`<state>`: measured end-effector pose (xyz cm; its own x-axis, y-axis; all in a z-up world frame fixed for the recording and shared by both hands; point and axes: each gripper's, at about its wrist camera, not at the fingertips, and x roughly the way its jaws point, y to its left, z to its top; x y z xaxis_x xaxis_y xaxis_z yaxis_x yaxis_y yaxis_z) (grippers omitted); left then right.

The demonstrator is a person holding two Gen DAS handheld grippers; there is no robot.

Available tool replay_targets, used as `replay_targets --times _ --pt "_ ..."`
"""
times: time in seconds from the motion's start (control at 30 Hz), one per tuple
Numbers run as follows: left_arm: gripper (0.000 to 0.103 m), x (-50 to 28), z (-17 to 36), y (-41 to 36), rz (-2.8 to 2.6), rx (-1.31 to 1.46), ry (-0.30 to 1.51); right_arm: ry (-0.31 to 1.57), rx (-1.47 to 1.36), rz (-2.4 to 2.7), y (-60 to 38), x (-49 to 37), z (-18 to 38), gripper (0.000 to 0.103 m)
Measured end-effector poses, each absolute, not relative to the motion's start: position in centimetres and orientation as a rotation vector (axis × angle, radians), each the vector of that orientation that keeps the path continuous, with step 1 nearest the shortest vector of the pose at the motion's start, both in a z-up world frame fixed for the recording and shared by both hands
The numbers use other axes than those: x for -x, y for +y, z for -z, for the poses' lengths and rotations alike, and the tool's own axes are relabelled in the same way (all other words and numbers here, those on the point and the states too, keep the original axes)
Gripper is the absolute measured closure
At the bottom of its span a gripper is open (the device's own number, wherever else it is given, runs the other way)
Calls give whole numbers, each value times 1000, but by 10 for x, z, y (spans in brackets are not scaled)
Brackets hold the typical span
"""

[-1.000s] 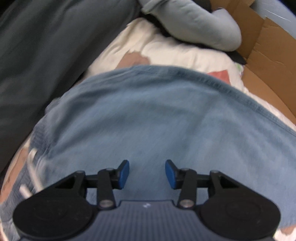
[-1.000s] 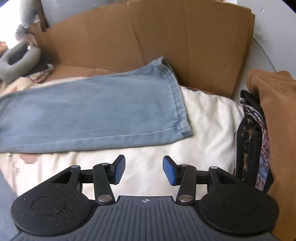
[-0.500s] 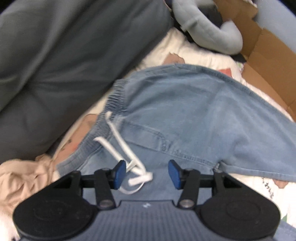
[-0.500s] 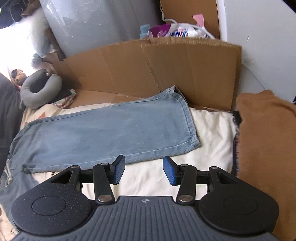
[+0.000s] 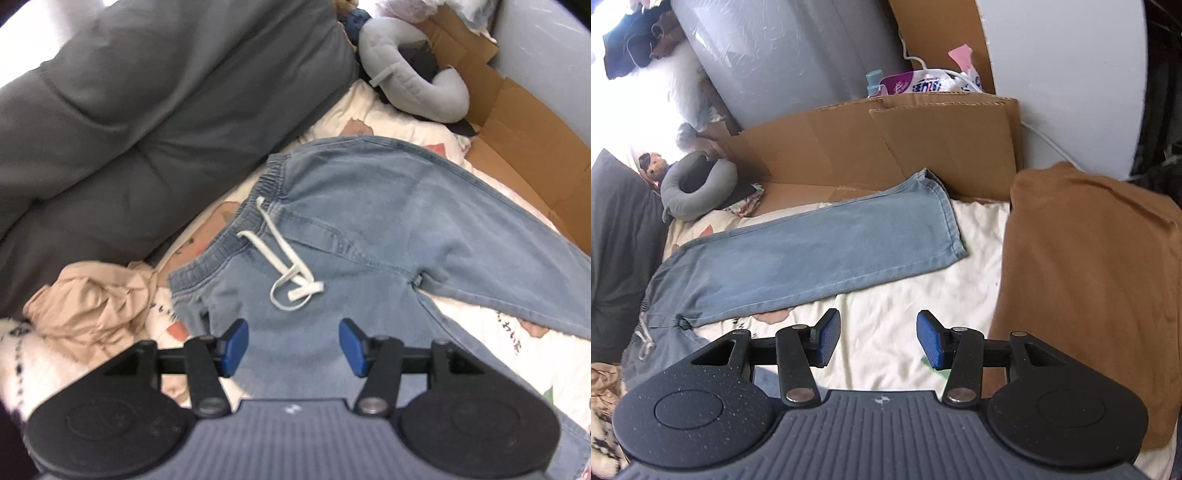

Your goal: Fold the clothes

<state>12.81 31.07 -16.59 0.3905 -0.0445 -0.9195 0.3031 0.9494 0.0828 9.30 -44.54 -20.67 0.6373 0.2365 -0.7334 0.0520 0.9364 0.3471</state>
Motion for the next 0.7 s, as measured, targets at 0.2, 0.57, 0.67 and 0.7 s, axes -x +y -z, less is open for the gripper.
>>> replay_targets --times 0.2,0.57,0.67,0.7 --pt "45 -95 147 337 189 -249 1150 887 -397 -112 -453 -60 202 49" --pt "42 -70 162 350 226 -167 1167 963 -419 -101 -456 0 230 48" --pt "42 -64 177 351 237 -158 1186 999 -439 -95 -454 16 244 48" --pt "42 -62 182 351 243 -160 1191 1006 -450 -91 -453 22 249 48"
